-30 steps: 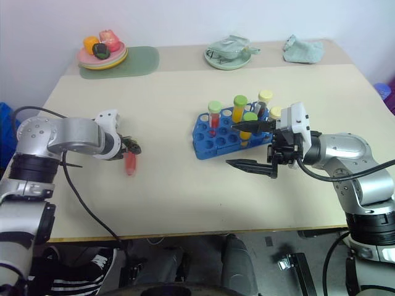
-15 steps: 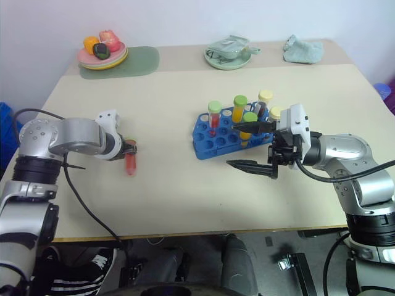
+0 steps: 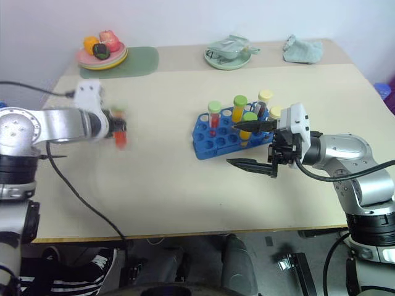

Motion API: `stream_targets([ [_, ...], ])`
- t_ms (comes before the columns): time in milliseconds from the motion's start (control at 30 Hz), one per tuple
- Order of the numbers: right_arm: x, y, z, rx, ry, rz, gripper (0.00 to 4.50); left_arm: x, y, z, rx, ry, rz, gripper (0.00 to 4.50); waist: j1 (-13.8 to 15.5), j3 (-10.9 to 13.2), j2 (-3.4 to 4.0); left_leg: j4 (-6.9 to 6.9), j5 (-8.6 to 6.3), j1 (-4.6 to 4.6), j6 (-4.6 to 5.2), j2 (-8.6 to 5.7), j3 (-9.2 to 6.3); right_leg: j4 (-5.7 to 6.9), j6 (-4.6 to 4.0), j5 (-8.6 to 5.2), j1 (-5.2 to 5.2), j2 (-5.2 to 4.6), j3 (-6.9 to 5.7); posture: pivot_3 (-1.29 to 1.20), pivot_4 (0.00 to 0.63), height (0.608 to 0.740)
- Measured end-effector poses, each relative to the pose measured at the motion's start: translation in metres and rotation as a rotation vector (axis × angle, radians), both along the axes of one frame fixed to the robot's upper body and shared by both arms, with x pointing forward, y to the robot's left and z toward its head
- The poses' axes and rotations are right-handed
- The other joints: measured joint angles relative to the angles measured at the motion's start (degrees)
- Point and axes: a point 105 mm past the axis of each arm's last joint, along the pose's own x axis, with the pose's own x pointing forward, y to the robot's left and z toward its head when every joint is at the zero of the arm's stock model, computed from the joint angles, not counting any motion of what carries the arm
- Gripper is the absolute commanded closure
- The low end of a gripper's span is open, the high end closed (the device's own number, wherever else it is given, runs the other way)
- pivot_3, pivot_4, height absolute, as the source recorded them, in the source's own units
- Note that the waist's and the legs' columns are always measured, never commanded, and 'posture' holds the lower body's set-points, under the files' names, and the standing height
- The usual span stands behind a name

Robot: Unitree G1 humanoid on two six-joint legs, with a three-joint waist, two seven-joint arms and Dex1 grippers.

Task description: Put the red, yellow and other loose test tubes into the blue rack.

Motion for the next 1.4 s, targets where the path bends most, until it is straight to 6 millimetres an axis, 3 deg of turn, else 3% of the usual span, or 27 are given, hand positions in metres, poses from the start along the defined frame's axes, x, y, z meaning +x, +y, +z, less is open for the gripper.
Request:
stream_targets([
  [100,0.002,-0.001,0.003,0.010,-0.011,-0.022,0.00,0.000,-0.008,0.015,-0.020,-0.227,-0.105,3.79,-0.16,-0.02,0.04,-0.05,0.00,0.04,0.00,0.07,0.08,-0.01,-0.01,0.00,-0.03,0.00,0.01,0.00,0.150,0.740],
  [233,0.007,-0.002,0.009,0.035,-0.035,-0.061,0.00,-0.016,-0.031,0.016,-0.068,-0.500,-0.318,3.79,-0.18,-0.02,0.04,-0.04,0.00,-0.03,0.00,0.16,0.15,-0.12,-0.03,0.02,-0.06,0.02,0.01,0.00,0.150,0.740],
  [467,0.013,-0.004,0.015,0.067,-0.060,-0.125,0.00,-0.041,-0.052,0.029,-0.077,-0.887,-0.595,3.79,0.22,-0.02,0.02,0.07,-0.02,-0.12,0.07,0.13,0.18,-0.15,-0.06,0.05,-0.01,-0.03,0.00,0.00,0.150,0.740],
  [733,0.009,-0.015,0.002,0.052,-0.015,-0.161,0.00,-0.055,-0.085,0.001,-0.217,-0.956,-0.855,3.79,-0.02,-0.01,0.01,0.07,-0.04,-0.11,0.11,0.16,0.19,-0.12,-0.07,0.06,-0.02,-0.02,-0.01,0.00,0.150,0.740],
  [867,0.006,-0.029,-0.002,0.044,0.000,-0.219,0.00,-0.034,-0.116,-0.006,-0.257,-1.028,-0.887,3.79,1.12,-0.04,0.01,0.14,-0.09,0.02,0.22,0.12,0.24,-0.23,-0.07,0.09,0.24,-0.03,-0.04,0.00,0.150,0.740],
  [1067,0.004,-0.029,-0.003,0.041,0.002,-0.243,0.00,-0.025,-0.148,-0.022,-0.243,-1.044,-0.924,3.79,1.43,-0.04,0.01,0.13,-0.10,0.02,0.23,0.14,0.26,-0.24,-0.05,0.11,0.22,-0.02,-0.04,0.00,0.150,0.740],
  [1167,0.005,-0.032,0.004,0.051,-0.024,-0.272,0.00,-0.032,-0.151,-0.023,-0.231,-1.058,-0.980,3.79,1.34,-0.03,0.00,0.12,-0.10,0.02,0.24,0.17,0.25,-0.23,-0.05,0.11,0.19,-0.02,-0.04,0.00,0.150,0.740],
  [1400,0.016,-0.026,0.026,0.118,-0.114,-0.314,0.00,-0.063,-0.136,-0.025,-0.220,-1.048,-1.113,3.79,1.49,-0.05,0.02,0.11,-0.10,0.04,0.25,0.18,0.15,-0.19,-0.05,0.11,0.18,-0.01,0.00,0.00,0.150,0.740],
])
